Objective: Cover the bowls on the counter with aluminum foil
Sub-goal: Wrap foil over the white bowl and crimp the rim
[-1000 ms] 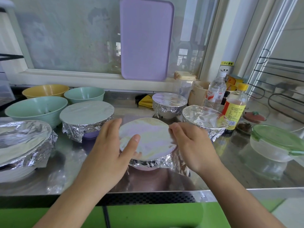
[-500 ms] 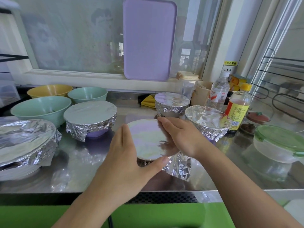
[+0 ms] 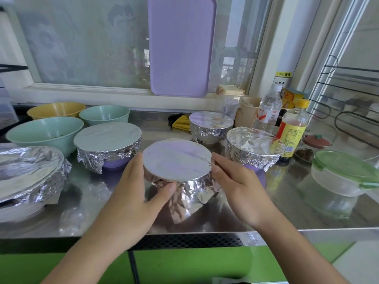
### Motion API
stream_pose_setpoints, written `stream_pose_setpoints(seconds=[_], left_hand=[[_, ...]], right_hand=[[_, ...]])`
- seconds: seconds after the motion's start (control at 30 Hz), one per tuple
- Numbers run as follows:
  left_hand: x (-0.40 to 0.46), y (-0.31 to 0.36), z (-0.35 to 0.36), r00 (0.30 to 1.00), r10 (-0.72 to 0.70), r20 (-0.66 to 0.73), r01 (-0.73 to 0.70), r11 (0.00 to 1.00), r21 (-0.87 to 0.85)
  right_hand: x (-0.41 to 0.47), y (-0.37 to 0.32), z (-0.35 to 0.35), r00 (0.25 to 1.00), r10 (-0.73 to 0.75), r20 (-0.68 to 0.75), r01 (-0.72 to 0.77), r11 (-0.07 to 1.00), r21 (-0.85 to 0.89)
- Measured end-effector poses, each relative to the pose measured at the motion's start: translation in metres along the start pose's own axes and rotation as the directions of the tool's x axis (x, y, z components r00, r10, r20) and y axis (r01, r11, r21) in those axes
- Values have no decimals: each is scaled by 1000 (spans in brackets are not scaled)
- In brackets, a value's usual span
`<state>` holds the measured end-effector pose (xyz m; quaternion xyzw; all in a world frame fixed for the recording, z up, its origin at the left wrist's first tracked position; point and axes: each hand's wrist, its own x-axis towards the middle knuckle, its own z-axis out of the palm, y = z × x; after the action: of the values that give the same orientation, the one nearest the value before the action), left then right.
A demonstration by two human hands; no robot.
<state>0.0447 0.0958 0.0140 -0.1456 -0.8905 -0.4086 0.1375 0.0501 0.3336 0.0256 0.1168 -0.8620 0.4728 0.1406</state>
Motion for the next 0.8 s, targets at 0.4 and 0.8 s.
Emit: stream_pose_setpoints(seconds=[0.4,0.8], left_hand=[[-34,10,32,915,-1,-404,13,1000,26],[-36,15,43,977,-36,-209,70,985,155]], right_hand=[[-13,18,18,978,5,-210,-19,998,-64],[-18,19,23,996,33,-78,-35,999,-29]])
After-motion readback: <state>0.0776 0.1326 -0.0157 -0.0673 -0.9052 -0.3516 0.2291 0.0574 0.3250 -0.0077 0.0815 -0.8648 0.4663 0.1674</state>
